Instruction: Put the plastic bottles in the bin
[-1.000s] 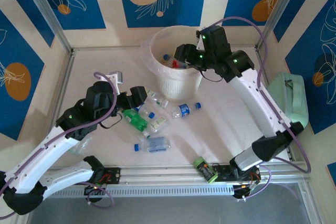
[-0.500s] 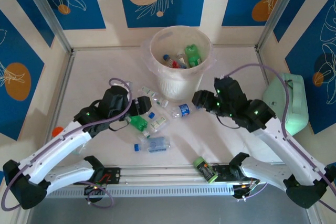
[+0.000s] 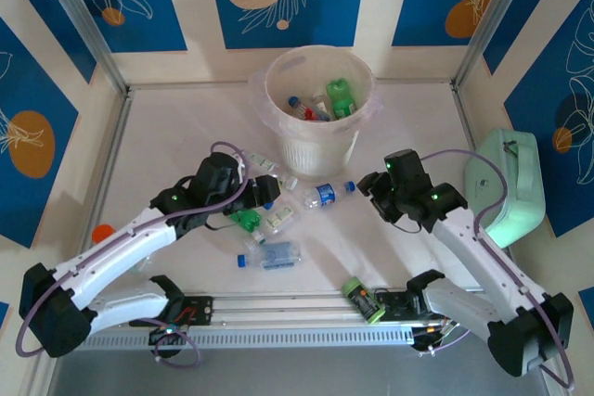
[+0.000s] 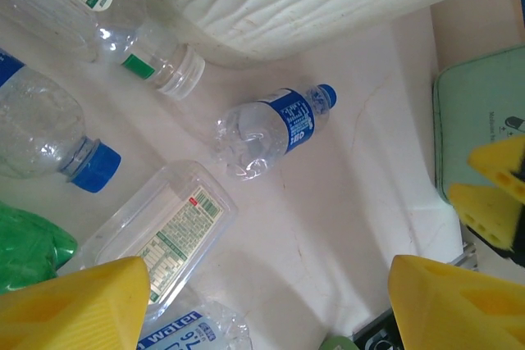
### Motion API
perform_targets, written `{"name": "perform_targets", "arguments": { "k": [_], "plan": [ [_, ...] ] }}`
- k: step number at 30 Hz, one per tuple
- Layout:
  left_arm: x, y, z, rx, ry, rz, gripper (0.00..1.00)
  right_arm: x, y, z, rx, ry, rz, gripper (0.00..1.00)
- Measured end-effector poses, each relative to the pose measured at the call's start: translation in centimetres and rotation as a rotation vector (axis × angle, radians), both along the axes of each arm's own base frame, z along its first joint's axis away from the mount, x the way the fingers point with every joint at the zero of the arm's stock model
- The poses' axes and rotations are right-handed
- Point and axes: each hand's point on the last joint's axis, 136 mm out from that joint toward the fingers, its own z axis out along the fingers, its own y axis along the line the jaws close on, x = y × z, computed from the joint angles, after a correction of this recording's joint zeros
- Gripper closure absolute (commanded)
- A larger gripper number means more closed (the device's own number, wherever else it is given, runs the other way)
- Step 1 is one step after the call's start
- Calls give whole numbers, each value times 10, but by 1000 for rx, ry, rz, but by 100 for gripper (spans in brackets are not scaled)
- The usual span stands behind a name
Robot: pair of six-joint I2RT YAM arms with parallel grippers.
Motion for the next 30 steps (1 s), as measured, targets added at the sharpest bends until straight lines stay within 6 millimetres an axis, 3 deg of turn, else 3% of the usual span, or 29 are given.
{"name": "perform_targets", "arguments": {
  "k": [7,14,30],
  "plan": [
    [-6,4,-3,-8,6,0,25,29,0,-36,106,67,-99,42],
    [-5,0,1,-25,-3,-11,25,52,1,-50,152,73,-146,38],
    [-6,-4,5,-46,-10,-31,25,71,9,-95,167,156,-170,39]
  ]
}}
